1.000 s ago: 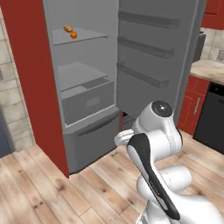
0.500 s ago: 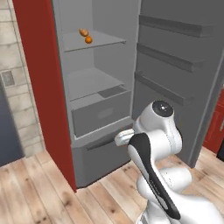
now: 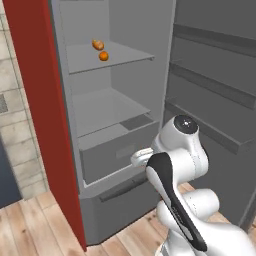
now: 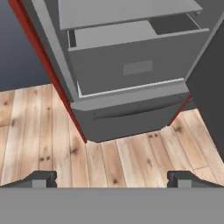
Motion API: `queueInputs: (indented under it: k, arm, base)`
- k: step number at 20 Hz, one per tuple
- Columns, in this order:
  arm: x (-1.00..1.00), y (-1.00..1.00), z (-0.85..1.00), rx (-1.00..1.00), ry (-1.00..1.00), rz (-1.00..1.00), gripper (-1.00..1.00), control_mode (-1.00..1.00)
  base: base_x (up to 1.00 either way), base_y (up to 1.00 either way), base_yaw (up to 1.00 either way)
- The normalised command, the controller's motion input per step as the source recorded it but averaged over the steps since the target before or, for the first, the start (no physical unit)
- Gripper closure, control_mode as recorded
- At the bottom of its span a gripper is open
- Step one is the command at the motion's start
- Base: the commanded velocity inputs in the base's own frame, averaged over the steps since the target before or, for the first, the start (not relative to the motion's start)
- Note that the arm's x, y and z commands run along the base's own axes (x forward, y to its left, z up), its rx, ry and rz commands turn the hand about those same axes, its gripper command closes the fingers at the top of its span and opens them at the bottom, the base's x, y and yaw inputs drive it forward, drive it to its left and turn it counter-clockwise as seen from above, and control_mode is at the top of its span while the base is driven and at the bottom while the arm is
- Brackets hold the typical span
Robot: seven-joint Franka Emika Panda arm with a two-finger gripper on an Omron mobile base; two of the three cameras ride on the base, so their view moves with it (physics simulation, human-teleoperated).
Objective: Pick up the pear and tangerine from the fridge and place one fruit on each plate on the dining counter.
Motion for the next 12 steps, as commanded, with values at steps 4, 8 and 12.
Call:
queueInputs:
  k: [4,8,12]
  arm:
    - [0.00,0.00,0.00,0.00,0.00,0.00,-1.00,1.00]
    - [0.00,0.00,0.00,0.00,0.00,0.00,-1.00,1.00]
    - [0.00,0.00,0.00,0.00,0.00,0.00,-1.00,1.00]
  base:
    - [0.85,-0.13,0.08]
    - [0.70,-0.18,0.00]
    - [0.62,0.00,0.08]
